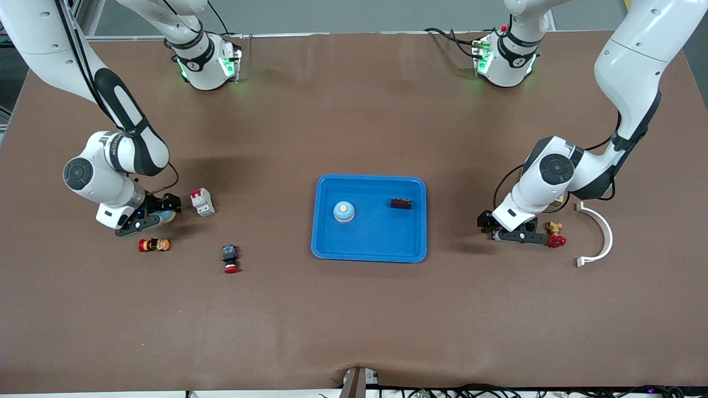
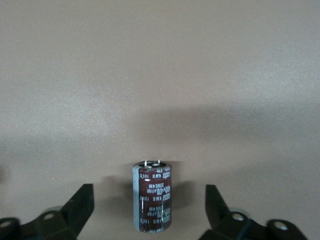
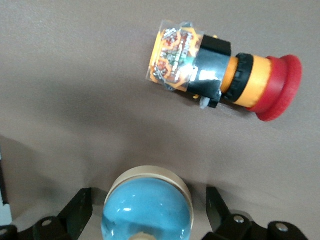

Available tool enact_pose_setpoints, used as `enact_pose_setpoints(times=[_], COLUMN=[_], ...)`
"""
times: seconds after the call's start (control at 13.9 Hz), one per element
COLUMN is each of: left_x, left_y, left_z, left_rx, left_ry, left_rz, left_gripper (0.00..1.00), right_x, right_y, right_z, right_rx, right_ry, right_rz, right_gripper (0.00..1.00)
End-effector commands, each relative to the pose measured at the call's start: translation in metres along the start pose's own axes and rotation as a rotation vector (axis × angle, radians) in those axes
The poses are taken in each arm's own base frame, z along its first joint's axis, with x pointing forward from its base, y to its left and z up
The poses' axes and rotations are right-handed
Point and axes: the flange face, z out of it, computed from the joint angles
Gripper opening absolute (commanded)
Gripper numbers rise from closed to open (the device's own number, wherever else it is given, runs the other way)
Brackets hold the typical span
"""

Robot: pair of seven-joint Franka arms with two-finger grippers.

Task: Place electrolytic capacitor and blue bell in tray
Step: 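Grasp the second blue button with the right gripper while the left gripper grasps the capacitor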

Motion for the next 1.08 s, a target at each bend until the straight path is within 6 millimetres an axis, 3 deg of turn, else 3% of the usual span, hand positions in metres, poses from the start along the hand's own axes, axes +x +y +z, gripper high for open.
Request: enact_pose_setpoints(times=[0.0, 0.07, 0.72, 0.86, 1.01], left_x=[0.002, 0.001, 0.002, 0.006, 0.007], left_y=[0.001, 0.001, -0.01, -0.037, -0.04], left_z=[0.001, 0.001, 0.0, -0.006, -0.012], left_rx=[0.006, 0.008, 0.013, 0.019, 0.034], left_ry=[0.01, 0.009, 0.008, 0.011, 0.013], left_rz=[-0.01, -0.035, -0.076, -0.28, -0.366], left_gripper=[0.4, 0.0, 0.0, 0.0, 0.0], right_x=[-0.003, -0.003, -0.01, -0.01, -0.01], right_y=[-0.006, -0.006, 0.001, 0.001, 0.001], right_z=[-0.005, -0.006, -0.018, -0.017, -0.017], right_rx=[0.005, 0.004, 0.021, 0.021, 0.02], right_ry=[-0.001, 0.0, -0.033, -0.033, -0.031], right_rz=[-0.005, -0.003, 0.003, 0.003, 0.001], right_gripper=[1.0, 1.0, 1.0, 1.0, 1.0])
